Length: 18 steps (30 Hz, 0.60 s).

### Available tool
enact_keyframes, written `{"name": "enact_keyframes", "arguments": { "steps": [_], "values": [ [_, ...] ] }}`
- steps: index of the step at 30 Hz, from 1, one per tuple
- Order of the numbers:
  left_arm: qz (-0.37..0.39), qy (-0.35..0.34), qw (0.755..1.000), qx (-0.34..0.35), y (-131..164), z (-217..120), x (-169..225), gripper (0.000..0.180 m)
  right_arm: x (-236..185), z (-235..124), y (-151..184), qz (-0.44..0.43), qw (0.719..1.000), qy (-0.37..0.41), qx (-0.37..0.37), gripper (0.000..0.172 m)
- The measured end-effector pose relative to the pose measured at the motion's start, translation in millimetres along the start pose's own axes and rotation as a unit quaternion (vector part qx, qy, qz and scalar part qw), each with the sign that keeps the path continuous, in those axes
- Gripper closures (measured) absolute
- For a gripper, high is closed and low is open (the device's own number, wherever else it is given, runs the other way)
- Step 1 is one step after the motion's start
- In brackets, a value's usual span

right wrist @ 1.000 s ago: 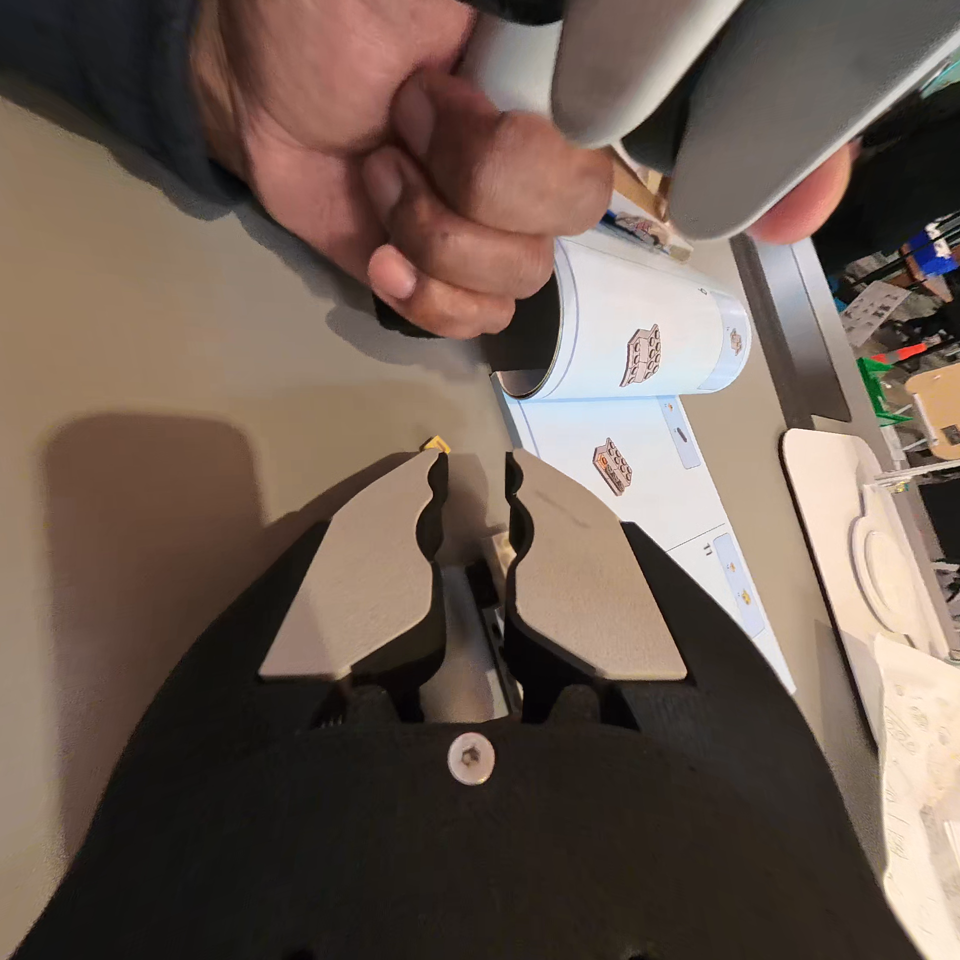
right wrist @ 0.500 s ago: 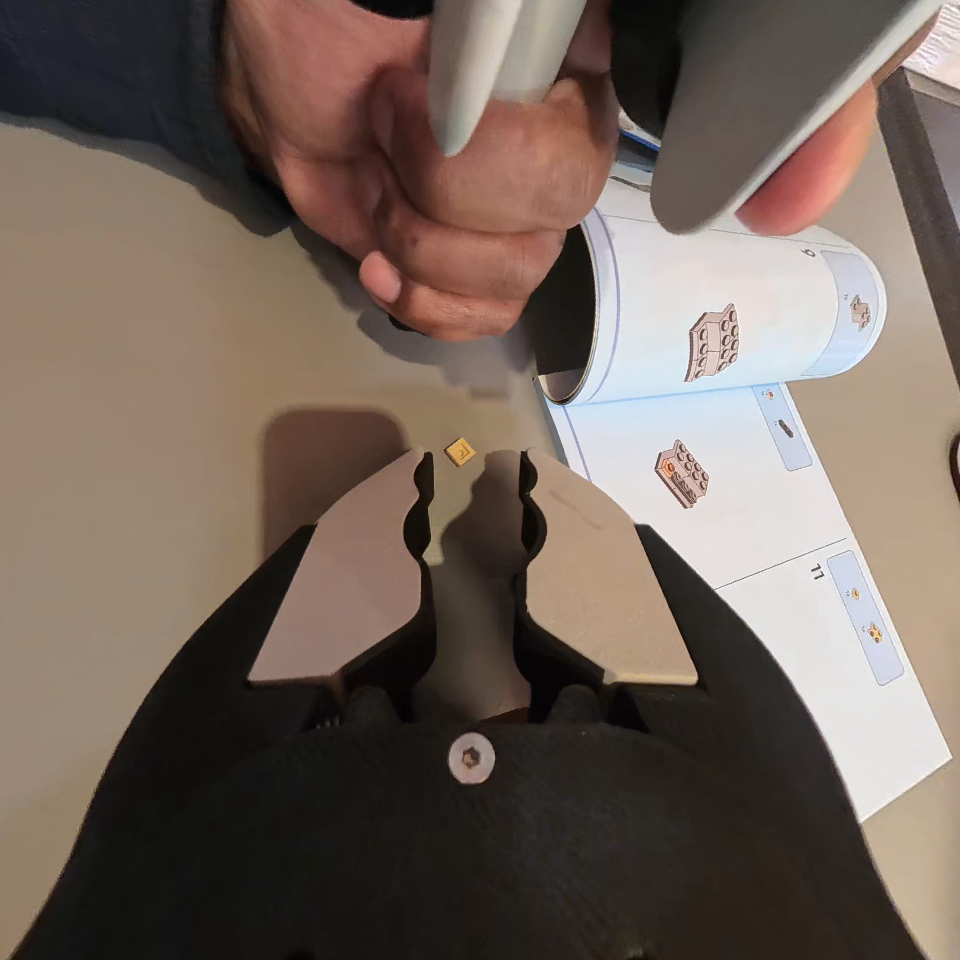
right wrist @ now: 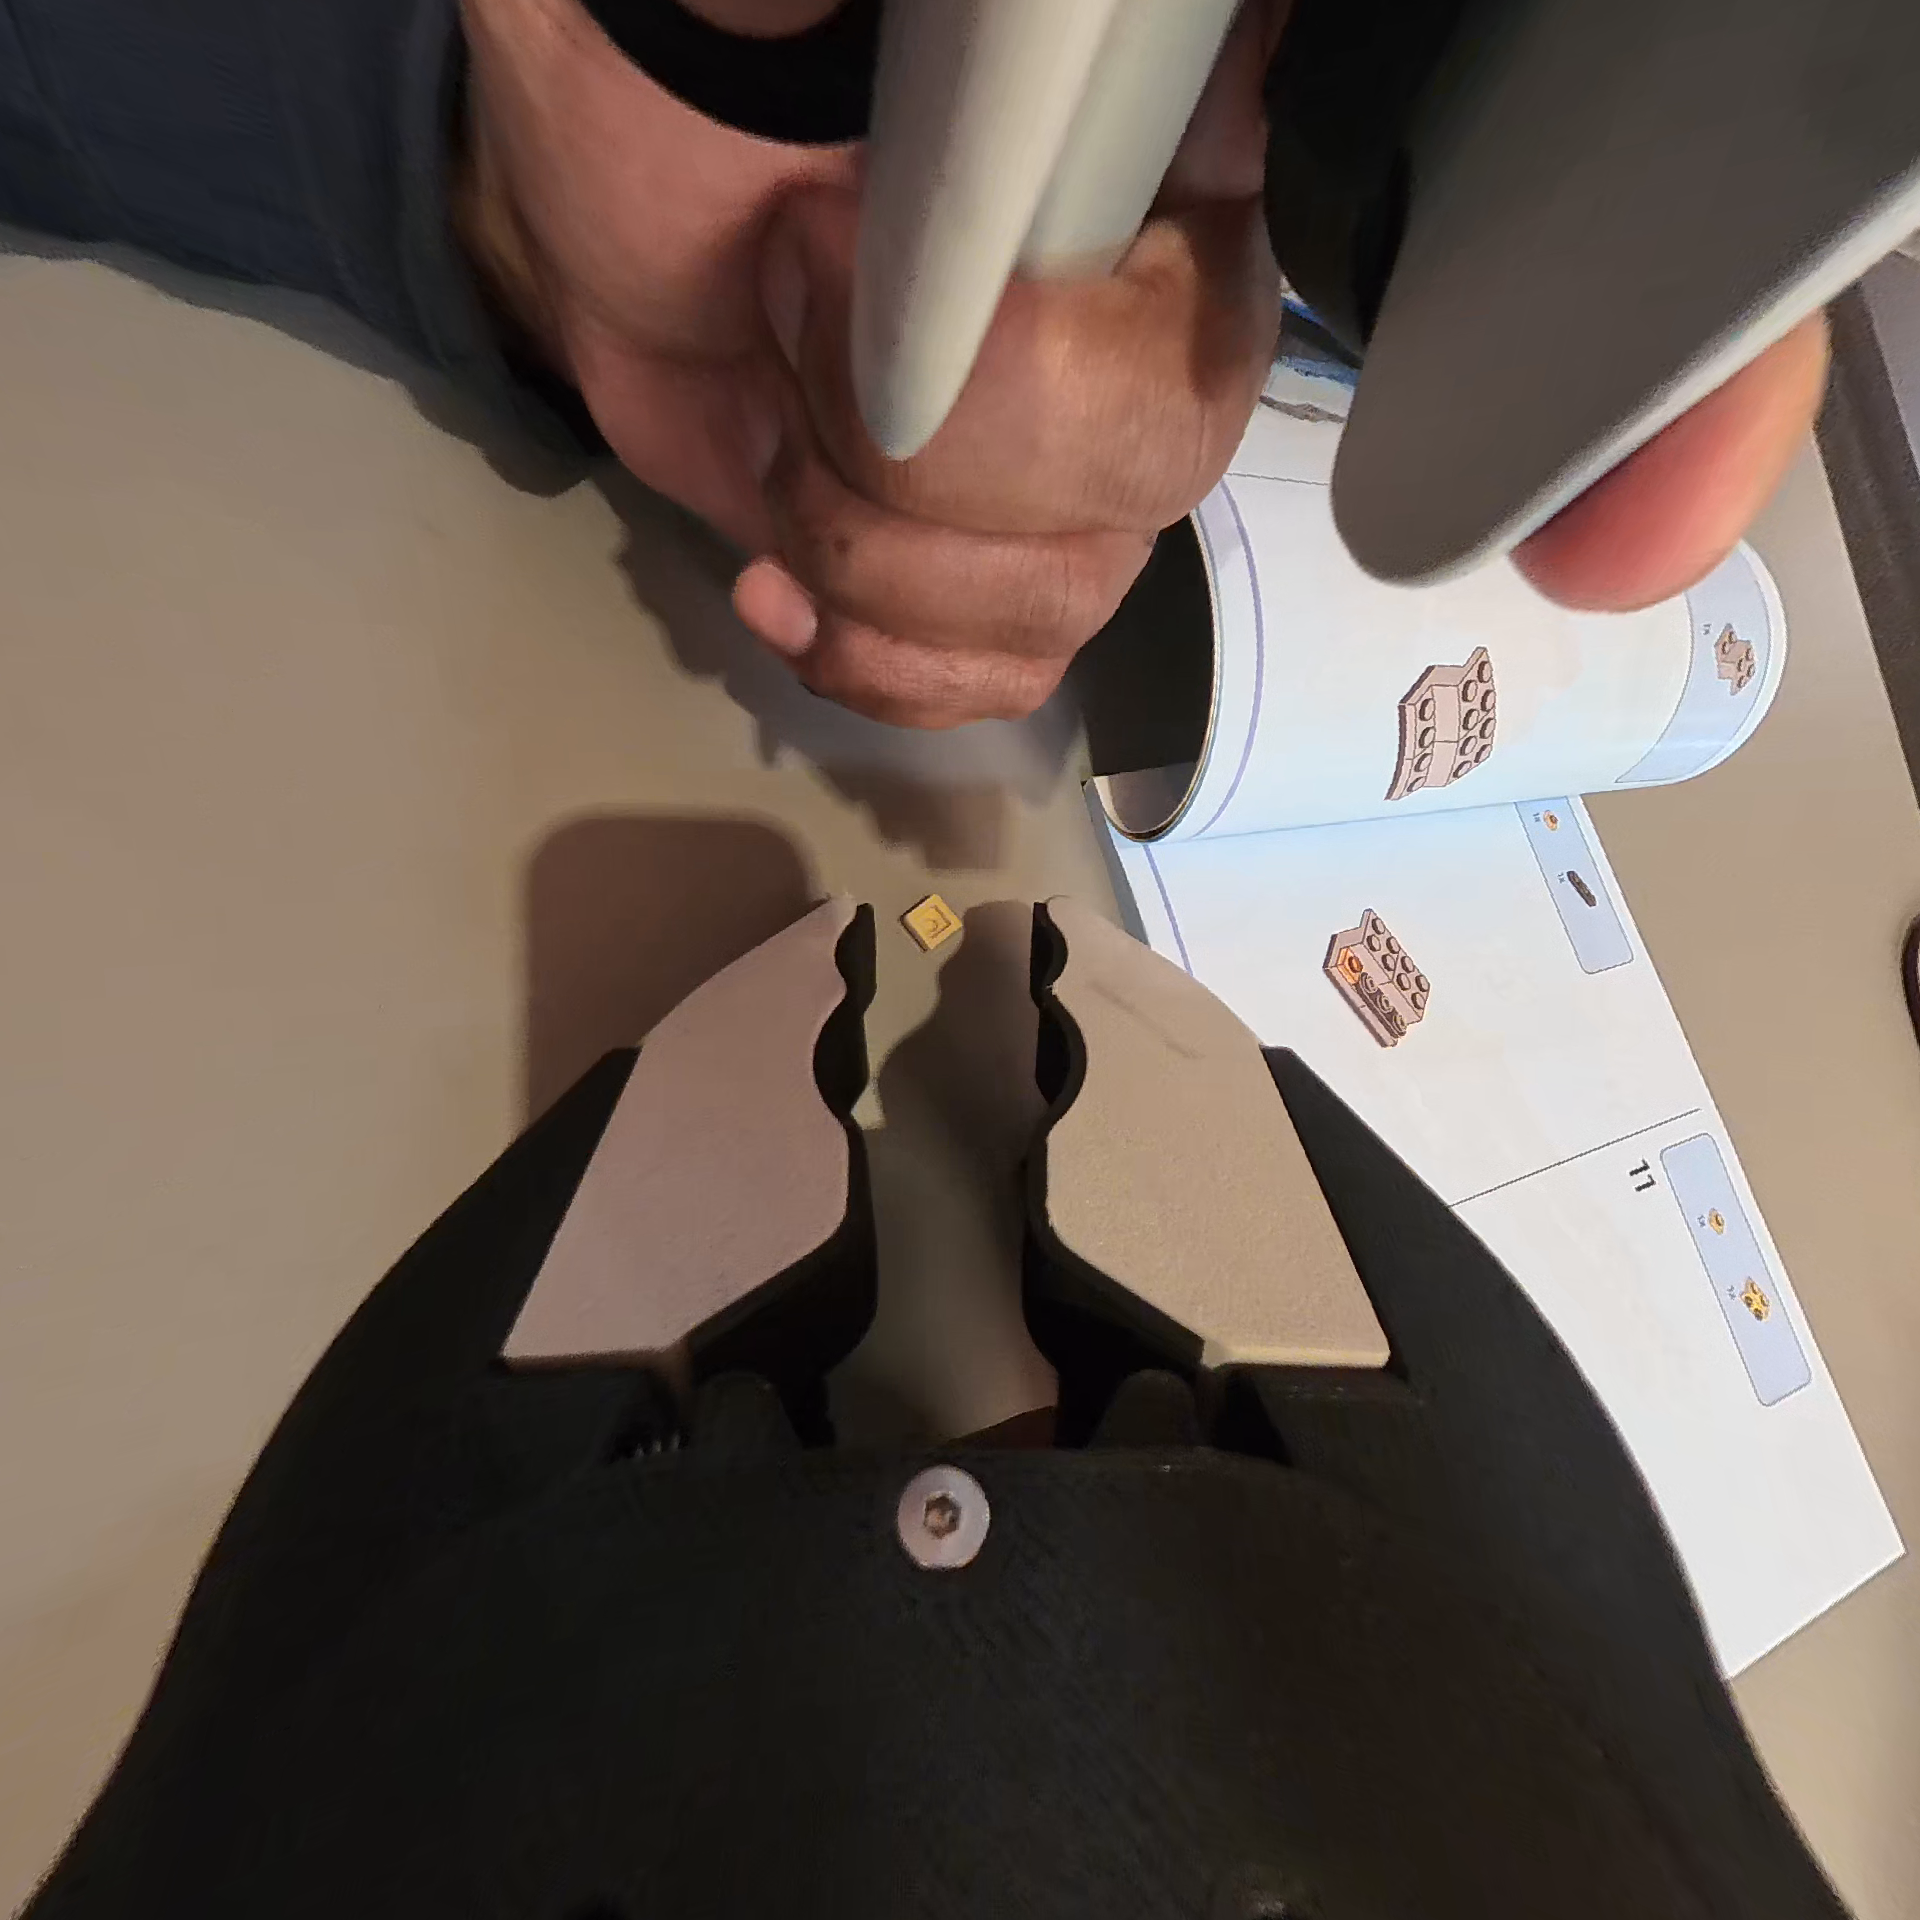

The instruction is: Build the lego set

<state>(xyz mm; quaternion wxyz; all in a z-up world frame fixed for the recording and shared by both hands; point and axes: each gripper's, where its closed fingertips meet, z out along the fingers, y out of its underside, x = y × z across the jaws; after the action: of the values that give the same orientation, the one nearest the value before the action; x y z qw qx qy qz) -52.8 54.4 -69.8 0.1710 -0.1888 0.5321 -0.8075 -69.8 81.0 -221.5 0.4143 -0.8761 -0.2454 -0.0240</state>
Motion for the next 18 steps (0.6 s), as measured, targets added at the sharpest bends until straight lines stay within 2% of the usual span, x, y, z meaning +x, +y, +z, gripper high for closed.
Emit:
{"name": "enact_keyframes", "arguments": {
  "steps": [4,10,13,18],
  "values": [
    [-0.002,0.001,1.0,0.0,0.3,-0.3,0.0,0.164,-6.6,-2.8,-3.0,-0.024,1.0,-0.007,0.014,0.145],
    [-0.005,-0.003,1.0,-0.003,-1.0,-4.0,-1.1,0.164,2.5,-3.2,-1.9,0.008,1.0,-0.007,0.014,0.145],
    [-0.009,-0.004,1.0,-0.002,-1.7,-4.9,-0.1,0.164,-2.7,-3.2,-1.6,-0.004,1.0,-0.019,0.013,0.145],
    [0.004,-0.007,1.0,-0.013,-0.2,-2.7,2.9,0.164,-2.2,-3.1,-1.6,0.01,0.999,-0.031,0.013,0.157]
  ]
}}
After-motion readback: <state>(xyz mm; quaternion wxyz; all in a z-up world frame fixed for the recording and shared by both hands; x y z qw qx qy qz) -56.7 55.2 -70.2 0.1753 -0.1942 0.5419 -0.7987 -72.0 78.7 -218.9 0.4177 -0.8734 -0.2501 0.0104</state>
